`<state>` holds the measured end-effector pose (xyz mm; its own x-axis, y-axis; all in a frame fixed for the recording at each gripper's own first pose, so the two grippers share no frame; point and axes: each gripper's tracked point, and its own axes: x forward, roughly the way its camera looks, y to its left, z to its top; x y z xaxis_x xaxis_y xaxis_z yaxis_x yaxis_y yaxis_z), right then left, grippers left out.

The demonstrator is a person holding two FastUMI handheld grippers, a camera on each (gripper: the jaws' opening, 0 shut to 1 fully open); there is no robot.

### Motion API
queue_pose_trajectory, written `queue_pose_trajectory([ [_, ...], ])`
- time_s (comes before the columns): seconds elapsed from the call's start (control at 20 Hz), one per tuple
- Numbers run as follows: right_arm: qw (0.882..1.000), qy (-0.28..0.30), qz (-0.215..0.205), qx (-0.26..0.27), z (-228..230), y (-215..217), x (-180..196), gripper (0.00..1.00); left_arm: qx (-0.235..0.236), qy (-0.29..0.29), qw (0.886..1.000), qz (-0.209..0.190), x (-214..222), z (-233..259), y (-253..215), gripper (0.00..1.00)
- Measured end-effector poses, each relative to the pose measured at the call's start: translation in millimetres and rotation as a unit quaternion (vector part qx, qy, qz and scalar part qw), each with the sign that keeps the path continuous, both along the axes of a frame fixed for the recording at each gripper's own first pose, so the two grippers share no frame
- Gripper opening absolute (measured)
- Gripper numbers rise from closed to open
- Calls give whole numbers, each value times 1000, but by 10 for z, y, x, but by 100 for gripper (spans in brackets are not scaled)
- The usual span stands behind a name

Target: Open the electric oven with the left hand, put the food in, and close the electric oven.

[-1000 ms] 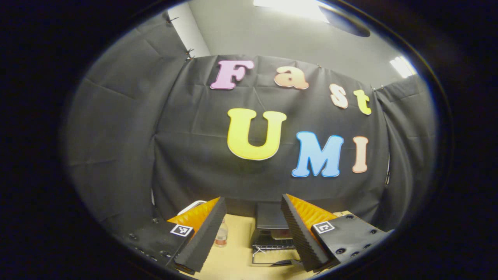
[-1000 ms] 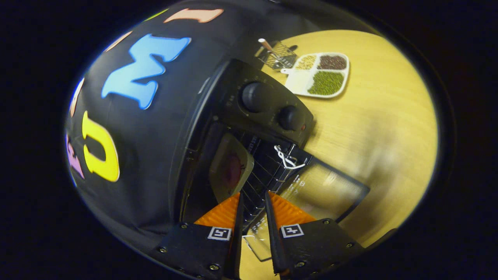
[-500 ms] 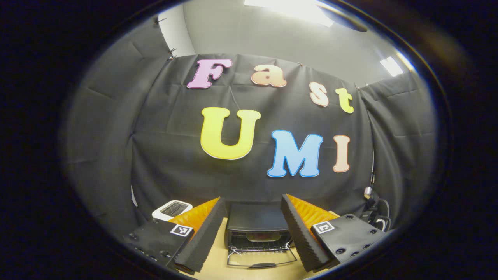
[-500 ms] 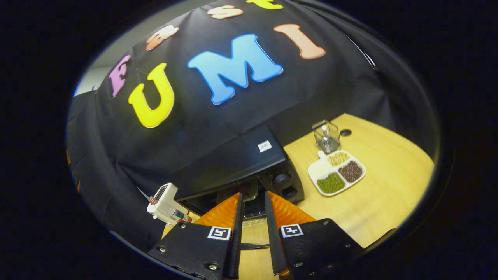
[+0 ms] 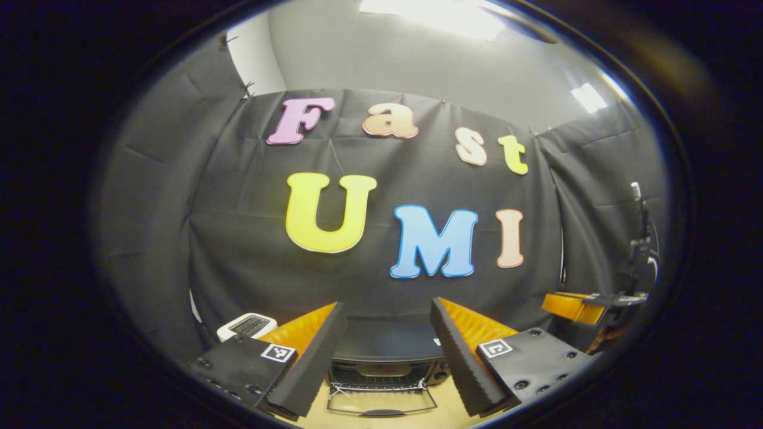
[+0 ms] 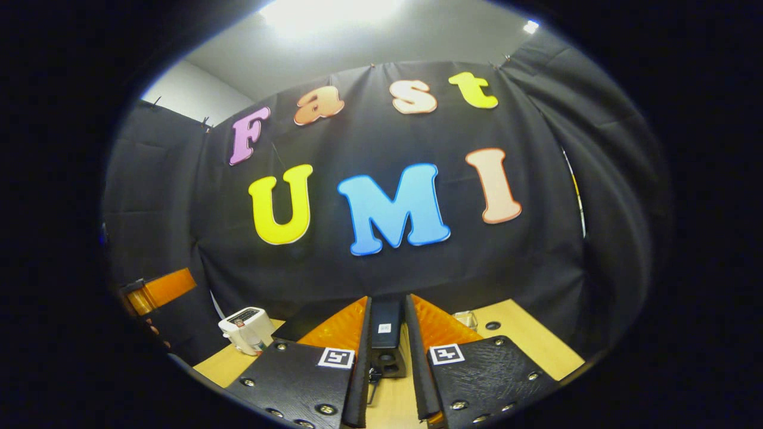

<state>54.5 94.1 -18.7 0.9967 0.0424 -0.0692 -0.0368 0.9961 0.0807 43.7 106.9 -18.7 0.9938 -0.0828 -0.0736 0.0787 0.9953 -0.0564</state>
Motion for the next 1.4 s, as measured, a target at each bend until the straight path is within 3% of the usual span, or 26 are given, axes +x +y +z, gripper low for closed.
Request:
queue_pose_trajectory([
  [0.05, 1000, -10, -2, -5, 94, -58, -56, 21, 2, 3, 1000, -1, 1, -37, -35, 96],
  [0.1, 1000, -23, 8, -15, 174, -63, -72, 39, 3, 7, 1000, -2, 16, -67, -76, 100],
  [0.25, 997, -56, 9, -54, 384, -150, -166, 78, -8, 32, 999, -11, 70, -295, -220, 100],
  [0.3, 997, -60, 17, -53, 398, -117, -192, 78, -11, 44, 999, -13, 79, -383, -247, 100],
  [0.35, 997, -61, 24, -50, 403, -88, -223, 69, -12, 57, 998, -14, 86, -491, -267, 100],
  [0.4, 997, -61, 25, -47, 402, -84, -226, 78, -12, 71, 997, -14, 88, -598, -278, 100],
  [0.75, 999, -41, 18, -31, 285, -242, -166, 79, -1, 169, 985, -31, 106, -1469, -440, 90],
  [0.8, 999, -34, 11, -26, 245, -287, -160, 79, 1, 186, 982, -36, 97, -1580, -475, 93],
  [0.9, 1000, -21, -3, -20, 143, -376, -187, 80, 7, 225, 973, -44, 48, -1856, -535, 100],
  [1.15, 1000, -2, -28, -9, -16, -559, -226, 85, 42, 331, 941, -60, -93, -2601, -597, 96],
  [1.4, 999, 10, -49, 1, -77, -714, -267, 88, 29, 464, 882, -72, -356, -3444, -615, 99],
])
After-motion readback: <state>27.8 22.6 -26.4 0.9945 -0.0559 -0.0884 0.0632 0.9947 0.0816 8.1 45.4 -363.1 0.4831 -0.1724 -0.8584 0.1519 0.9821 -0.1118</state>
